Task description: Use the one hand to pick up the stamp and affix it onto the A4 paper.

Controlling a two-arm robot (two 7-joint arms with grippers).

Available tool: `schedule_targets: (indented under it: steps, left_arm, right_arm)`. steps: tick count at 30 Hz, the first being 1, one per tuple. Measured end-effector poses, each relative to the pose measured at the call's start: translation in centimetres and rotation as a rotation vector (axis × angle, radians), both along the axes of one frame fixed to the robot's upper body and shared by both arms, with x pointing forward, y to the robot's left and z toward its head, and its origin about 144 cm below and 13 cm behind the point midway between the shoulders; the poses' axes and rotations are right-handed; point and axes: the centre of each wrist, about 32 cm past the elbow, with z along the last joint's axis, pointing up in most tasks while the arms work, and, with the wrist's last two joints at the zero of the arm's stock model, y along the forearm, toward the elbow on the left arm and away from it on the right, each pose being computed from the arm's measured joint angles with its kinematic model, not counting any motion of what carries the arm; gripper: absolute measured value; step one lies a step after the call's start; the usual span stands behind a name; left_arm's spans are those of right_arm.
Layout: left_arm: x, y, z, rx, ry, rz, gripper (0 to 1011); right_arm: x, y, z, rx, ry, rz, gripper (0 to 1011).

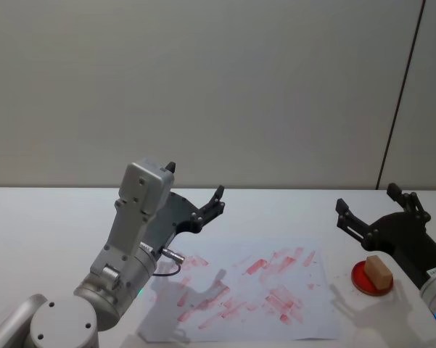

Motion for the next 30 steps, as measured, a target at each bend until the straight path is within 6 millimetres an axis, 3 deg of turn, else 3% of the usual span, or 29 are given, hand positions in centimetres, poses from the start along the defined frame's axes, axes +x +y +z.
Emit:
schedule_targets:
  steps: [30]
  left_arm:
    - [0.0,0.0,0.0,0.0,0.0,0.0,1002]
  right_arm:
    - [0.0,0.0,0.0,0.0,0.0,0.0,1001]
